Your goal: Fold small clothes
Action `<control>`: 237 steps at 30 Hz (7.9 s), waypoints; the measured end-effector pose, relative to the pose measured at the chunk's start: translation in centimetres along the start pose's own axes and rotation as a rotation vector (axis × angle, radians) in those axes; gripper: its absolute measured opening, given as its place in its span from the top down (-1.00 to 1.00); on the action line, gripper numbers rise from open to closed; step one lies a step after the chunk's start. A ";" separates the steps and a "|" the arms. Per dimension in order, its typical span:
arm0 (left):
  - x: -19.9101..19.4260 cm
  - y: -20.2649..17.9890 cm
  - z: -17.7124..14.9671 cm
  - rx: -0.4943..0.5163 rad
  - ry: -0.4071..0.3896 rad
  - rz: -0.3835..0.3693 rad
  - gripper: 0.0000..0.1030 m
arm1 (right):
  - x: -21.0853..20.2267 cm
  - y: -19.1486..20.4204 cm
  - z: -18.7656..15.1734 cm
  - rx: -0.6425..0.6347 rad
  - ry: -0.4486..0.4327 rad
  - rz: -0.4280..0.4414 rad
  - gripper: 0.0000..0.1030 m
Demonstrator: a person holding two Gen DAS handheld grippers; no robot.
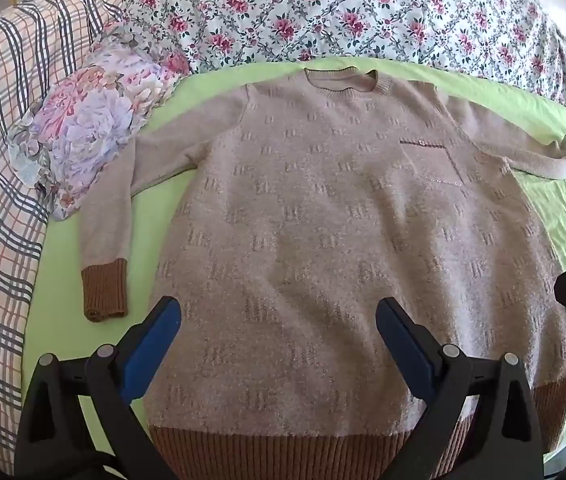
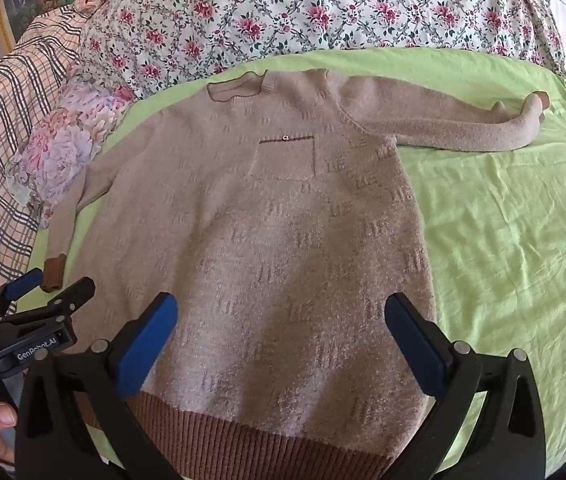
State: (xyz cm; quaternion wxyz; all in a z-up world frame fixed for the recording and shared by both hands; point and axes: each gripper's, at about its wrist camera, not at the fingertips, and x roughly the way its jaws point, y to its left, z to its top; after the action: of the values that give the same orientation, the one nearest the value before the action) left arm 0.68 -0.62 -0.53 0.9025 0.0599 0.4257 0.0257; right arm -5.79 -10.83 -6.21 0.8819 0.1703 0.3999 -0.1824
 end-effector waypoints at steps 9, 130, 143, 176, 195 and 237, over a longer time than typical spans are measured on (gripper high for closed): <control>0.0 0.0 0.0 0.008 -0.002 -0.010 -0.91 | 0.2 -0.1 0.1 0.002 0.001 0.008 -1.00; 23.8 3.6 16.5 -0.310 0.098 -0.683 0.91 | 5.4 -5.3 15.2 0.395 -0.133 0.531 0.01; 22.2 10.0 16.5 -0.215 0.028 -0.482 0.89 | 9.3 -11.0 17.6 0.397 -0.027 0.234 -0.16; 18.8 9.2 13.9 -0.166 0.034 -0.420 0.65 | 15.0 -9.7 18.3 0.328 0.100 0.200 -0.08; 14.4 22.5 2.1 -0.070 0.194 0.004 -0.08 | 4.9 -0.5 11.1 0.201 0.069 0.457 -0.18; 13.1 4.6 14.6 0.027 -0.033 -0.520 -0.20 | 10.9 -5.3 15.0 0.280 0.060 0.381 -0.18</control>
State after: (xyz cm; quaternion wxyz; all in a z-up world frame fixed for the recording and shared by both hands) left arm 20.31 3.93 -0.73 0.8847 -0.0389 0.4123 -0.2138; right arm 8.12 -24.15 -6.03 0.8559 0.3688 0.3573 -0.0613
